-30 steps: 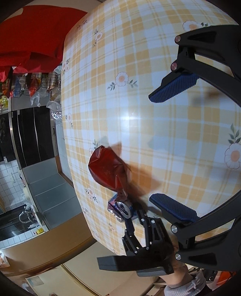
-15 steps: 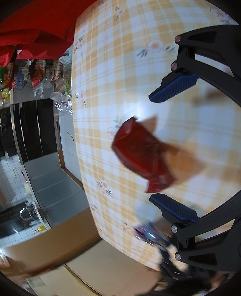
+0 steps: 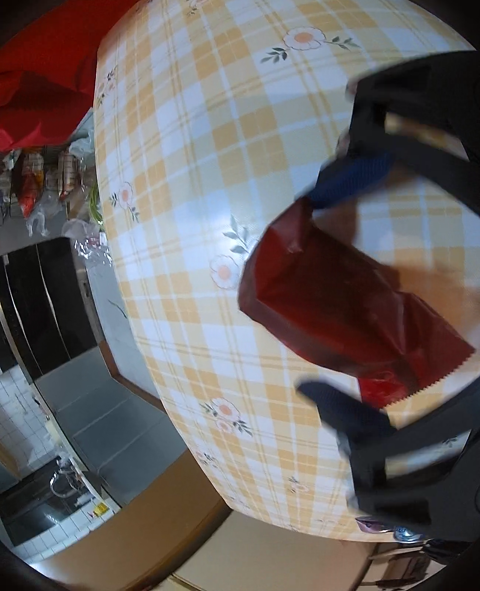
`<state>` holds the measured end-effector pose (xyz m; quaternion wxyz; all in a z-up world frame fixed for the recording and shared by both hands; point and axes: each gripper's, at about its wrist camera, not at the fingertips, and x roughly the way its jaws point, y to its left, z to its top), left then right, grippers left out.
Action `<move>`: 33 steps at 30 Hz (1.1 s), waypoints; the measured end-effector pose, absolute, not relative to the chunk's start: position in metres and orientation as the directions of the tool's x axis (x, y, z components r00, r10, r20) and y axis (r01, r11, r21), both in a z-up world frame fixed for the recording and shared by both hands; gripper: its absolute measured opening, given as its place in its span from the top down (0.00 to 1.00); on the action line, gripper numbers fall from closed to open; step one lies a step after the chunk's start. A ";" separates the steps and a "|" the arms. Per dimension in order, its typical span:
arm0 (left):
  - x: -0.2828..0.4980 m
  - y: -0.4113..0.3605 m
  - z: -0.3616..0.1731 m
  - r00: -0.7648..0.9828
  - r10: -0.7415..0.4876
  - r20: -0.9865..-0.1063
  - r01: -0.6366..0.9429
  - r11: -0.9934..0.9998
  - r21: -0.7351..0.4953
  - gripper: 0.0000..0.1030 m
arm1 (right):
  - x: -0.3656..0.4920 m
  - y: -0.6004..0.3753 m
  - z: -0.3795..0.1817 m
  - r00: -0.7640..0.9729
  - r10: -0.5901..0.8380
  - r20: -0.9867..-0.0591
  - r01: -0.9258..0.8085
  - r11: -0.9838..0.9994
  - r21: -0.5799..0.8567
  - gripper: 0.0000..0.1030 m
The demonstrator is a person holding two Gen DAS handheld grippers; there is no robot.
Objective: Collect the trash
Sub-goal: 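Grasp the red snack bag with the right gripper and lift it, then lower the red bag into the bin and open the right gripper while the left holds the cans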
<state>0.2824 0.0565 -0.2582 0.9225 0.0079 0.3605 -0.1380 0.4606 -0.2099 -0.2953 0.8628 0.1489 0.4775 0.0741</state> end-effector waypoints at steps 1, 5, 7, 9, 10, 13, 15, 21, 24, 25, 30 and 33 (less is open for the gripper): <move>0.279 0.057 -0.257 0.704 -0.252 -0.664 0.260 0.962 -0.090 0.60 | 0.457 -0.209 -0.295 0.533 0.279 -0.799 0.000 0.944 0.329 0.24; 0.269 0.057 -0.253 0.710 -0.253 -0.657 0.258 0.962 -0.092 0.60 | 0.442 -0.209 -0.288 0.542 0.286 -0.790 -0.034 0.947 0.319 0.29; 0.263 0.059 -0.250 0.713 -0.254 -0.654 0.251 0.963 -0.100 0.60 | 0.433 -0.210 -0.283 0.552 0.287 -0.783 -0.045 0.948 0.315 0.29; 0.259 0.061 -0.248 0.713 -0.257 -0.652 0.248 0.963 -0.108 0.60 | 0.424 -0.210 -0.277 0.562 0.287 -0.775 -0.063 0.950 0.306 0.29; 0.255 0.061 -0.246 0.714 -0.256 -0.651 0.246 0.963 -0.109 0.60 | 0.418 -0.210 -0.272 0.570 0.286 -0.770 -0.075 0.952 0.298 0.29; 0.243 0.062 -0.240 0.720 -0.257 -0.644 0.240 0.964 -0.116 0.60 | 0.398 -0.211 -0.258 0.593 0.290 -0.751 -0.116 0.954 0.277 0.29; 0.238 0.063 -0.236 0.722 -0.260 -0.641 0.238 0.963 -0.123 0.60 | 0.383 -0.210 -0.247 0.610 0.289 -0.737 -0.144 0.956 0.256 0.29; 0.213 0.061 -0.220 0.729 -0.272 -0.628 0.241 0.961 -0.137 0.60 | 0.334 -0.214 -0.217 0.653 0.291 -0.699 -0.200 0.957 0.212 0.29; 0.200 0.059 -0.212 0.733 -0.276 -0.622 0.246 0.960 -0.136 0.60 | 0.313 -0.216 -0.205 0.665 0.299 -0.684 -0.219 0.954 0.204 0.29; 0.195 0.058 -0.208 0.736 -0.276 -0.618 0.248 0.960 -0.134 0.60 | 0.304 -0.216 -0.199 0.672 0.301 -0.677 -0.226 0.953 0.199 0.29; 0.173 0.056 -0.194 0.747 -0.282 -0.602 0.252 0.958 -0.136 0.60 | 0.269 -0.220 -0.177 0.700 0.307 -0.644 -0.250 0.951 0.182 0.29; 0.159 0.054 -0.187 0.749 -0.288 -0.596 0.258 0.956 -0.137 0.60 | 0.247 -0.221 -0.166 0.716 0.309 -0.626 -0.263 0.950 0.169 0.29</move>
